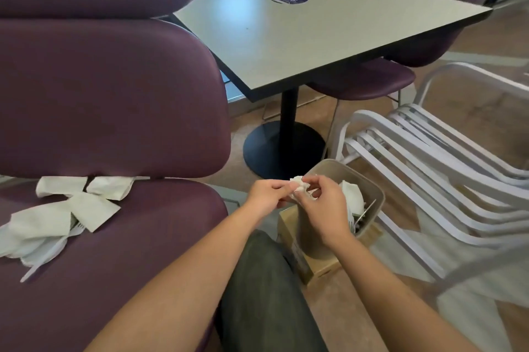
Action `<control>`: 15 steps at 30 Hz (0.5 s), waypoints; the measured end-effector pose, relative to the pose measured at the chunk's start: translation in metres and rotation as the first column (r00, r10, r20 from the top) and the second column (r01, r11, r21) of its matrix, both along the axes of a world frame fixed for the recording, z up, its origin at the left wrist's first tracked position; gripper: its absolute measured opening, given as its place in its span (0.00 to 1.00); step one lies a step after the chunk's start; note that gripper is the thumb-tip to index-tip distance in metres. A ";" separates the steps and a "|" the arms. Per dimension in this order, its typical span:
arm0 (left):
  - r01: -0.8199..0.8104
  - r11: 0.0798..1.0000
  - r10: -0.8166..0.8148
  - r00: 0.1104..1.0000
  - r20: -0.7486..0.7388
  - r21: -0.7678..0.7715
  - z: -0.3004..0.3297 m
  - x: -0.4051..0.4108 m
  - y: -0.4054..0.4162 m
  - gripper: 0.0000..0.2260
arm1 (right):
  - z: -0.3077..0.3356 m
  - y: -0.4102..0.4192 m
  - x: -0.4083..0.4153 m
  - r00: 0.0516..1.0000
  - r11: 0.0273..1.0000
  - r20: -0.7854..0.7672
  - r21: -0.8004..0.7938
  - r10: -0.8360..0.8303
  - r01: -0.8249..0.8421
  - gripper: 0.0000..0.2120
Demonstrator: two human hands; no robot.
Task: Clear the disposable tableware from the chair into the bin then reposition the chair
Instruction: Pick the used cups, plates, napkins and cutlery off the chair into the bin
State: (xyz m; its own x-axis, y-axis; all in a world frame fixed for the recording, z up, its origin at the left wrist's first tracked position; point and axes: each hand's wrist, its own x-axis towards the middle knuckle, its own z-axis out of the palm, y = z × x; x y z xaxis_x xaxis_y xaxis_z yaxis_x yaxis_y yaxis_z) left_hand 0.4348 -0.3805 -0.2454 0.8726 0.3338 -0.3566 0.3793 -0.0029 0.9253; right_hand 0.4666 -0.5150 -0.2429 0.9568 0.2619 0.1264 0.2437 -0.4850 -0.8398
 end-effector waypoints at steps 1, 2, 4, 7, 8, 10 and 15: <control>0.029 1.000 -0.029 1.000 -0.010 0.002 -0.003 0.006 -0.007 0.11 | -0.004 -0.007 0.006 1.000 1.000 -0.007 -0.012 -0.008 0.008 0.08; 0.061 0.998 -0.061 0.998 -0.020 -0.008 -0.006 0.012 -0.012 0.11 | -0.008 -0.012 0.010 1.000 1.000 -0.009 -0.020 -0.011 0.011 0.07; 0.112 0.993 -0.113 0.993 -0.023 -0.027 -0.010 0.020 -0.019 0.11 | -0.014 -0.019 0.018 1.000 1.000 -0.006 -0.024 -0.020 0.020 0.06; 0.175 0.984 -0.174 0.984 -0.029 0.021 -0.018 0.035 -0.027 0.12 | -0.022 -0.028 0.033 0.998 0.998 -0.023 -0.048 -0.050 0.049 0.06; 0.190 0.980 -0.188 0.982 -0.031 0.057 -0.023 0.042 -0.029 0.13 | -0.026 -0.031 0.041 0.997 0.996 -0.028 -0.058 -0.065 0.064 0.06; 0.194 0.968 -0.190 0.981 -0.043 0.158 -0.036 0.052 -0.029 0.14 | -0.034 -0.034 0.054 0.994 0.992 -0.040 -0.074 -0.101 0.098 0.06; 0.132 0.893 -0.056 0.981 -0.185 0.430 -0.068 0.068 -0.023 0.17 | -0.056 -0.036 0.084 0.978 0.979 -0.080 -0.082 -0.194 0.188 0.07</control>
